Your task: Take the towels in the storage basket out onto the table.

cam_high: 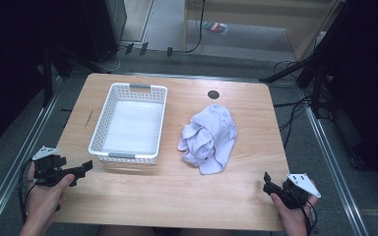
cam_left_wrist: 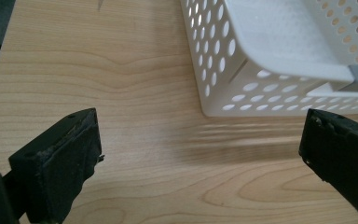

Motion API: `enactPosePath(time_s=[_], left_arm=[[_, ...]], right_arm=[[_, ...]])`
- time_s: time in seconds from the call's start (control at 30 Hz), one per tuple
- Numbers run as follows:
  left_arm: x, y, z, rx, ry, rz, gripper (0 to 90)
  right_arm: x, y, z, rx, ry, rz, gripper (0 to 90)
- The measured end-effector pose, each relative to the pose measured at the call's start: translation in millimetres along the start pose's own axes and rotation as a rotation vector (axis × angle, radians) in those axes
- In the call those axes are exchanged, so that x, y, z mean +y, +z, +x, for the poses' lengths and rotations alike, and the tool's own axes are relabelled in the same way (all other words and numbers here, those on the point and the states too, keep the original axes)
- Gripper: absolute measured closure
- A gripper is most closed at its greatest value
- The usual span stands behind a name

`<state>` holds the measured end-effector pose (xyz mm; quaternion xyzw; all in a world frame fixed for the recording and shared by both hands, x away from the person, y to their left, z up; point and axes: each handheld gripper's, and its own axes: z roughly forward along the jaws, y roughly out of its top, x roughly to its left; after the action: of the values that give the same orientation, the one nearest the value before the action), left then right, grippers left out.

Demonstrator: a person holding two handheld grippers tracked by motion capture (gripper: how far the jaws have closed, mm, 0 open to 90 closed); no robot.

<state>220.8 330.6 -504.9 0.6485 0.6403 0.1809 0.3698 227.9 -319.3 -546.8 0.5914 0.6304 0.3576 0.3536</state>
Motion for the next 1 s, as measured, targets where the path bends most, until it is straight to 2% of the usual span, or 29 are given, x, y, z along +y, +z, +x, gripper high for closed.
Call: enactPosePath(time_s=[0.07,0.13,0.23,0.33,0.4,0.53,0.7,0.83,1.0], left_arm=[[-8.2,0.7,4.9,-0.004,-0.005,-0.032,0.0],[-16.8,0.2,11.5,-0.027,-0.018,-0.086,0.0],[-24.5,-0.3,18.6,-0.012,-0.016,-0.127,0.0],[-28.7,0.7,25.7,0.033,0.014,-0.157,0.0],[-31.4,2.4,31.1,0.035,-0.004,-0.174,0.0],[-36.5,8.9,39.2,0.099,0.027,-0.160,0.0],[-38.8,9.5,39.2,0.084,0.032,-0.168,0.0],[-39.5,13.1,36.9,0.079,0.042,-0.149,0.0],[-40.7,16.0,33.2,0.101,0.057,-0.137,0.0]], right_arm=[[0.0,-0.1,0.3,0.000,0.000,0.002,8.7],[0.0,-0.4,0.7,0.001,-0.004,0.002,8.6],[0.0,-0.5,0.5,0.003,-0.003,0.001,8.6],[0.1,0.1,0.2,0.007,-0.009,0.002,8.5],[0.3,0.6,1.3,0.009,-0.018,0.014,8.4],[0.4,0.8,1.0,0.016,-0.017,0.016,7.9],[0.5,1.0,0.2,0.015,-0.015,0.017,7.5],[0.4,0.8,0.6,0.018,-0.015,0.017,7.5],[0.4,1.2,0.9,0.018,-0.022,0.022,7.5]])
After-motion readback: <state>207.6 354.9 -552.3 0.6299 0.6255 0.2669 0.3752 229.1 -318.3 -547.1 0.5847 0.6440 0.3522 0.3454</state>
